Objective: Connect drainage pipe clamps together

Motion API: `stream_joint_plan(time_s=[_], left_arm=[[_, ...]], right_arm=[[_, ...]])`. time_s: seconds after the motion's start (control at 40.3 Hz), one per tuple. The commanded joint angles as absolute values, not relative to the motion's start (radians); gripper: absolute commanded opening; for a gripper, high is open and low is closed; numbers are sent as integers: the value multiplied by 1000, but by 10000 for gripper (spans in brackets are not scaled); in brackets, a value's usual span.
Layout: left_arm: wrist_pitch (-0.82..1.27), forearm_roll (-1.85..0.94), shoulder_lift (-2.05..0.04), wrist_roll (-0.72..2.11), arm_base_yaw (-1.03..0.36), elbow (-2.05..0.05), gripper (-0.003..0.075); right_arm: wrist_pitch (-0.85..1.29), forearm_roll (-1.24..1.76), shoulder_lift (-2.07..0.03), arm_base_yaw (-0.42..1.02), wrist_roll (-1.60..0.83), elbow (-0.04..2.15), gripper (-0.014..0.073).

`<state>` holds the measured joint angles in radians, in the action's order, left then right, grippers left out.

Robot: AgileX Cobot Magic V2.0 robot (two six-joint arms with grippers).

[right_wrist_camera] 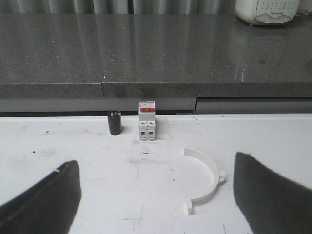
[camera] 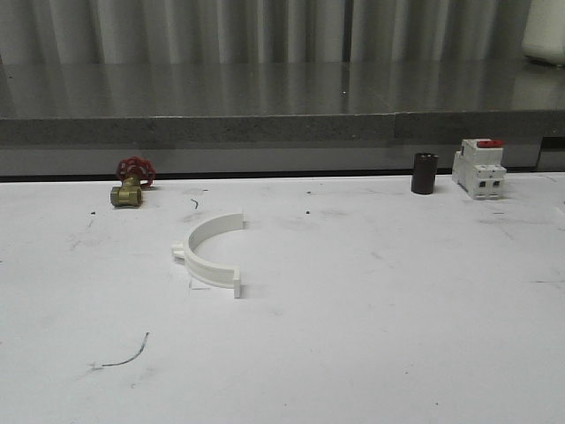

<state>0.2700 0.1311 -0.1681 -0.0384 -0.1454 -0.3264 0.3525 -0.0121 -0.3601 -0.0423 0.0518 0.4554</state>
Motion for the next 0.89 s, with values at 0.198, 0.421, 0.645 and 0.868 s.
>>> stream_joint_plan(time_s=[0.198,0.421,0.645,0.868], left_arm=[[190,132,-176,-39,-144,-352,-20],[190,132,-176,-39,-144,-352,-20],[190,132,-176,-39,-144,-352,-20],[190,132,-176,-39,-144,-352,-20]], right_arm=[[261,-24,-436,-46,42,521,651],[361,-24,-767,-46,42,738,651],[575,-51,-1132,-47,42,993,651],[734,-78,-1442,-103,41,1192,651]])
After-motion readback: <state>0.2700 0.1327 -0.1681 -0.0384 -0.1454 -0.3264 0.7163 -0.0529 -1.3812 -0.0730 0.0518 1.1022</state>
